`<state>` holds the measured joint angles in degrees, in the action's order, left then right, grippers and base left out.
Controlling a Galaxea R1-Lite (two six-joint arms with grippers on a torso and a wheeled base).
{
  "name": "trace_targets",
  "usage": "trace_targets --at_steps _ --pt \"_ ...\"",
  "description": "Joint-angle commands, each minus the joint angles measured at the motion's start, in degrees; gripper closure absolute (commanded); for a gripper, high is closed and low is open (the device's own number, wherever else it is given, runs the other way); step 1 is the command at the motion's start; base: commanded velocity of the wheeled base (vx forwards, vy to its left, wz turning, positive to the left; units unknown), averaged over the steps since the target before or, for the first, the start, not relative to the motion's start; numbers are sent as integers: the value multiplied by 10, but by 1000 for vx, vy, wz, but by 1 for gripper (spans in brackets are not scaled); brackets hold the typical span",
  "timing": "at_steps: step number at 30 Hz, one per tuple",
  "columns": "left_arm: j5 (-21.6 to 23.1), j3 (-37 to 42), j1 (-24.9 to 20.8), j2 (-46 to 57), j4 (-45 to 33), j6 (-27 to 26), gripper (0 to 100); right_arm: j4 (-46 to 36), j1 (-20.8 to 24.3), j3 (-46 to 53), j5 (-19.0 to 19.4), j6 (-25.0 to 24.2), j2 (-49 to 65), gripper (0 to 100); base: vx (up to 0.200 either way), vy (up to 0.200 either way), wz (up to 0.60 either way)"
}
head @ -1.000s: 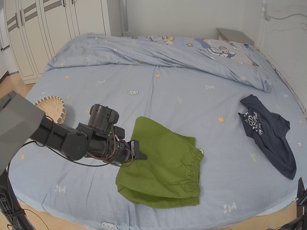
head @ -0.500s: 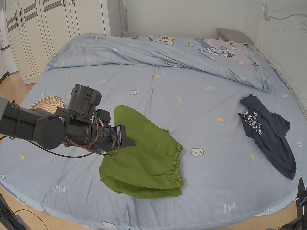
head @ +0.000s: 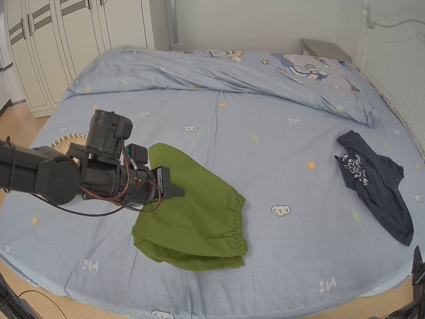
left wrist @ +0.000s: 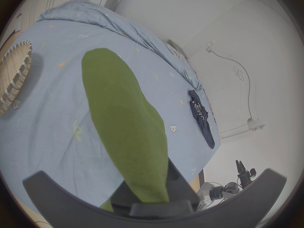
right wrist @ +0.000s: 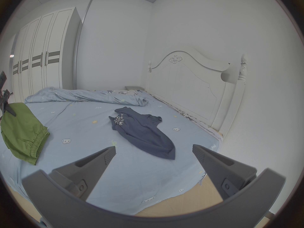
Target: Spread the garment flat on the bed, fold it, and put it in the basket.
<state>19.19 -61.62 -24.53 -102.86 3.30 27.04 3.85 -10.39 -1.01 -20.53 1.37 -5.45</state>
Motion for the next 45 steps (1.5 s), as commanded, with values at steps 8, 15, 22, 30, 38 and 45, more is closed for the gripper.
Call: trace_targets --at_steps 8,15,22,30,38,45 --pt "1 1 0 3 0 0 100 0 0 9 0 0 -1 0 0 200 0" --pt "1 2 0 3 0 1 100 0 0 9 0 0 -1 0 0 200 0" --pt "1 2 0 2 0 0 100 0 0 9 0 0 0 0 0 200 0" --pt "1 3 -1 2 -1 1 100 0 0 9 0 0 0 0 0 200 0" --pt "-12 5 -5 3 0 -1 100 0 0 9 -1 0 0 0 0 175 0" --pt "-42 0 -24 15 -1 -38 100 0 1 9 -5 -1 0 0 0 0 0"
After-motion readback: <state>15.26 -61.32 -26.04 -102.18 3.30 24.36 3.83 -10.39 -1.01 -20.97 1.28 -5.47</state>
